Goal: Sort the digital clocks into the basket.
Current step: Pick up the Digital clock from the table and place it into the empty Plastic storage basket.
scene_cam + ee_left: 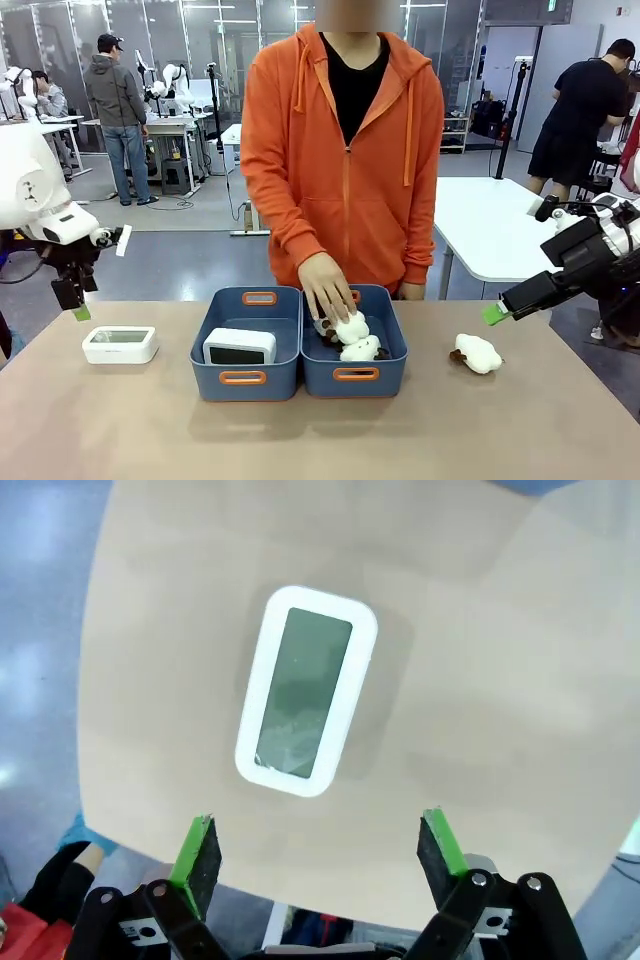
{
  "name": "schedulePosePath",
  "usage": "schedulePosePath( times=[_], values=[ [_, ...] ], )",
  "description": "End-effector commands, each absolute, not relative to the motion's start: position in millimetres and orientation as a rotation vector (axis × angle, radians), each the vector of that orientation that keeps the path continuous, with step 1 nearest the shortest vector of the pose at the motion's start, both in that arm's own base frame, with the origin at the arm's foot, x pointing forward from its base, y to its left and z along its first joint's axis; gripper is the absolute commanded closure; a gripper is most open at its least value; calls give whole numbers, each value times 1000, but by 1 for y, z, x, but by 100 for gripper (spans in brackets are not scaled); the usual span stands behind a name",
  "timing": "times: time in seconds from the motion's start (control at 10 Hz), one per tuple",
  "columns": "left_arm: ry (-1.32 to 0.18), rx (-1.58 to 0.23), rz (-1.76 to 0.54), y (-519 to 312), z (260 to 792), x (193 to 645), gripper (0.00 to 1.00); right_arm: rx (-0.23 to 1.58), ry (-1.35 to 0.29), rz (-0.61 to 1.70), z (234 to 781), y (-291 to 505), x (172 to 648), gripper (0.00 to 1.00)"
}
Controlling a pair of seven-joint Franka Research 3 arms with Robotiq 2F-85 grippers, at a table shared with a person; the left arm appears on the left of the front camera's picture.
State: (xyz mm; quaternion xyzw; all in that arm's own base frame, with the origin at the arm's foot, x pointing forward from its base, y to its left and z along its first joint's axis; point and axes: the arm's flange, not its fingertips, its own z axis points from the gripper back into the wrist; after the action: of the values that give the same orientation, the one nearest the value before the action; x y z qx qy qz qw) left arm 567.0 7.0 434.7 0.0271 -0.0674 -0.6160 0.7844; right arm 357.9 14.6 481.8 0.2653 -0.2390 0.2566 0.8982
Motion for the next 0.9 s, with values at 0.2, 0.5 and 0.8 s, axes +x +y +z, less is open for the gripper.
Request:
schedulePosePath(
  times=[0.2, 0.5, 0.8],
  values=[
    [-136, 53, -1348, 5, 422, 572, 0, 533, -491, 529, 481, 15, 357, 0],
    [-122, -13, -1465, 8, 397, 568, 0, 533, -491, 529, 481, 15, 357, 0],
    [-123, -14, -1620, -7, 366, 567, 0, 533, -491, 529, 481, 15, 357, 0]
  ],
)
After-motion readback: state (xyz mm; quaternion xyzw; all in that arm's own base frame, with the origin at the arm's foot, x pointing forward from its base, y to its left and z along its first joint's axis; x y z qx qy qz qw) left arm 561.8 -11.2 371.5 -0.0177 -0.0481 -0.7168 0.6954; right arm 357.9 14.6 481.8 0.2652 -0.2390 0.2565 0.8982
